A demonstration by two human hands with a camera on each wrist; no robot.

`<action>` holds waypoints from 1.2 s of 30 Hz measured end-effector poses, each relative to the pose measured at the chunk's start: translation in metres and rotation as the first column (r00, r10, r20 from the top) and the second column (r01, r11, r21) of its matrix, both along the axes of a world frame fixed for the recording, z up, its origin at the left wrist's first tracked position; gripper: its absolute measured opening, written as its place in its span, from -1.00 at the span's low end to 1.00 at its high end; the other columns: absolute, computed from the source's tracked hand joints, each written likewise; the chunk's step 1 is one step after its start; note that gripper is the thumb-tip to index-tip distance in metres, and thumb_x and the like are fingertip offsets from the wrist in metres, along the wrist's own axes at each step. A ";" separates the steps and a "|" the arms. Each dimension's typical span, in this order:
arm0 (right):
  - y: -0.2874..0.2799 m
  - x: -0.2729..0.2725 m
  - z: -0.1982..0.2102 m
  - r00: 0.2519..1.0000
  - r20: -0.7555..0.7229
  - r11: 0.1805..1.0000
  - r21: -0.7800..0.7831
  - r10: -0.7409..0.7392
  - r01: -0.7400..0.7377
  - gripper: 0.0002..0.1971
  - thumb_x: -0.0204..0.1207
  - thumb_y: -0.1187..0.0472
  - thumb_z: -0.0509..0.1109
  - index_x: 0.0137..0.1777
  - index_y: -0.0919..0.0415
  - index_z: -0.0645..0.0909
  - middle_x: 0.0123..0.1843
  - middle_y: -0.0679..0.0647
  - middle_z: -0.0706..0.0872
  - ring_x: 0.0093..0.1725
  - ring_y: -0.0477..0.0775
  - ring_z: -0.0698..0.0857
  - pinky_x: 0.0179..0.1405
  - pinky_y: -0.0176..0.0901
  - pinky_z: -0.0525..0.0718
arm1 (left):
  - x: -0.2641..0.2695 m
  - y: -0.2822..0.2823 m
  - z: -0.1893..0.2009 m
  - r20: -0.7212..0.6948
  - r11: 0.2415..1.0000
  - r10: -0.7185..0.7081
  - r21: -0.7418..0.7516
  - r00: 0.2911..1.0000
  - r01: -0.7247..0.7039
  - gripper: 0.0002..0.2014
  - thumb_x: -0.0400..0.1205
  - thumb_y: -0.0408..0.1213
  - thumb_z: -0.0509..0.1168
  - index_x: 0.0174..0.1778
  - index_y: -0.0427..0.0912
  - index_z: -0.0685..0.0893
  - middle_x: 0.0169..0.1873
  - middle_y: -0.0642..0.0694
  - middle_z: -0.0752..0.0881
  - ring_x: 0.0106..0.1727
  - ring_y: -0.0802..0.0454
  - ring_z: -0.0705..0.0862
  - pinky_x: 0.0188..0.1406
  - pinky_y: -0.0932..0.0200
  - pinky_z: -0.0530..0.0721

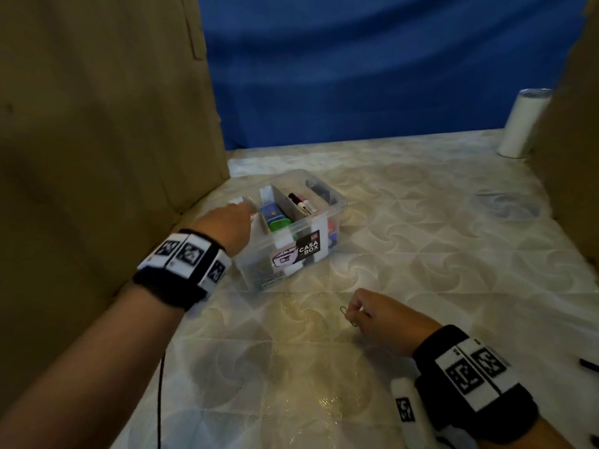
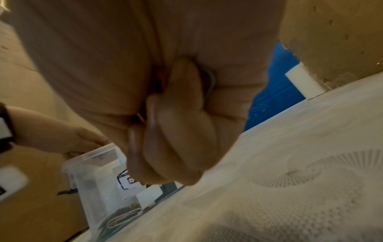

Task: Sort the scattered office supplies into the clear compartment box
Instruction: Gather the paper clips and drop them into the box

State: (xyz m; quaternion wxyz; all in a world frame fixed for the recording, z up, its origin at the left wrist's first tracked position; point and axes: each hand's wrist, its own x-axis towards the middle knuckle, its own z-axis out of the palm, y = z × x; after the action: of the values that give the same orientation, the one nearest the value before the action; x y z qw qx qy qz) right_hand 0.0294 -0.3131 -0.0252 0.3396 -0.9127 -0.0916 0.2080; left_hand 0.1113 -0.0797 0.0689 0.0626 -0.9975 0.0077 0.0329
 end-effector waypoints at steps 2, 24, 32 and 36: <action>-0.002 -0.002 0.001 1.000 -0.008 1.000 0.012 -0.007 0.007 -0.87 0.69 0.09 0.16 -0.05 0.07 0.47 -0.21 -0.08 0.55 -0.23 -0.10 0.49 -0.21 -0.23 0.44 | 0.010 -0.002 -0.003 -0.111 0.993 -0.005 0.115 0.994 0.018 -0.65 0.76 -0.36 -0.04 0.46 -0.31 0.36 0.42 -0.32 0.51 0.37 -0.24 0.56 0.27 -0.01 0.50; 0.111 0.069 0.090 0.883 0.460 0.982 0.107 0.090 -0.155 -0.90 0.71 0.15 0.07 0.06 0.13 0.38 -0.14 0.08 0.58 -0.14 0.07 0.58 -0.10 -0.04 0.54 | 0.001 0.059 -0.061 0.079 0.722 0.128 -0.690 0.989 -0.039 -0.42 0.79 -0.14 -0.11 0.68 -0.28 -0.12 0.68 -0.11 -0.23 0.70 0.03 -0.18 0.63 0.18 -0.13; 0.191 0.122 0.071 0.914 0.394 0.989 0.065 0.096 -0.132 -0.87 0.69 0.23 0.09 0.13 0.29 0.32 0.04 0.41 0.63 0.02 0.30 0.65 -0.12 -0.07 0.42 | 0.000 0.059 -0.068 0.104 0.614 0.103 -0.789 0.989 0.019 -0.43 0.79 -0.19 -0.14 0.66 -0.25 -0.22 0.66 -0.11 -0.31 0.69 0.03 -0.25 0.65 0.18 -0.10; 0.188 0.124 0.067 0.914 0.344 0.970 -0.188 0.214 -0.156 -0.69 0.65 0.17 0.16 0.27 0.34 0.49 0.34 0.40 0.56 0.32 0.34 0.58 0.20 0.06 0.51 | 0.001 0.059 -0.069 0.110 0.609 0.104 -0.793 0.988 0.023 -0.45 0.79 -0.25 -0.15 0.65 -0.29 -0.21 0.66 -0.13 -0.32 0.69 0.02 -0.27 0.67 0.16 -0.12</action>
State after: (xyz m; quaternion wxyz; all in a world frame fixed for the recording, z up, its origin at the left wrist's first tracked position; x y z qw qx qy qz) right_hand 0.1533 -0.1247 0.0414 0.2229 -0.9463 -0.2222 0.0743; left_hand 0.1124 -0.0203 -0.0005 -0.3845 -0.9220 -0.0056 -0.0448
